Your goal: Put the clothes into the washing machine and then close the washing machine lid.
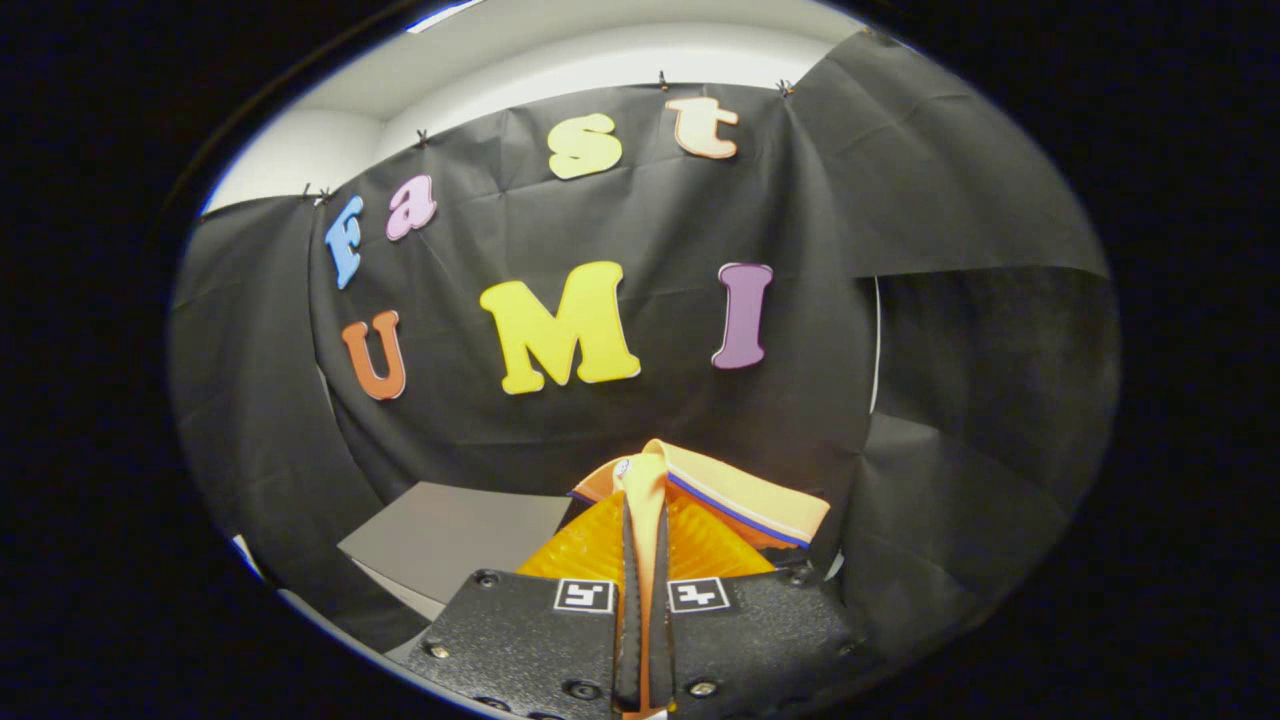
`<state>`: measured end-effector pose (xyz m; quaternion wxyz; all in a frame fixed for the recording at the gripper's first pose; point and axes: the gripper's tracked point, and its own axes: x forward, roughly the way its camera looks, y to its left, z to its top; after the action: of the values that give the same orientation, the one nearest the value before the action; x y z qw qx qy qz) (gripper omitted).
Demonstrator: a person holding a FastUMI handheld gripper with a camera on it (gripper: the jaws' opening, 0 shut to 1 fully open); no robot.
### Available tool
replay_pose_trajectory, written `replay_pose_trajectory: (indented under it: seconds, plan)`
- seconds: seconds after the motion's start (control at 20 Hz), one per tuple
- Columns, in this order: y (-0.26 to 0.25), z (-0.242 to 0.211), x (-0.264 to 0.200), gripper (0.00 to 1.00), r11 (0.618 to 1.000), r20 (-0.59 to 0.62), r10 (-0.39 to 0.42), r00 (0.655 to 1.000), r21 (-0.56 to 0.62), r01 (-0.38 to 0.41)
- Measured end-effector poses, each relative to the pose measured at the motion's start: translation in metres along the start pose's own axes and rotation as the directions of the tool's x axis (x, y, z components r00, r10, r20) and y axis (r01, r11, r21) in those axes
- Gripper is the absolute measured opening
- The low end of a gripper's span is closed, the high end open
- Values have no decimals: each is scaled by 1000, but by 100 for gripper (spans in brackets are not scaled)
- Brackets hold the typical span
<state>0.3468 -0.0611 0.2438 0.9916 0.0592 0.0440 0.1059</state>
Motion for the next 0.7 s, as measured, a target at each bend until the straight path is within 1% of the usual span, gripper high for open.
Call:
replay_pose_trajectory:
  seconds: [0.15,0.35,0.6,0.7]
  plan:
    - [-14,-33,37,7,1000,-75,15,997,15,-14]
    - [-33,-87,83,7,999,-177,22,984,32,-16]
    - [-57,-156,131,7,1000,-312,9,950,28,0]
    - [-67,-180,146,7,1000,-369,-1,929,16,7]
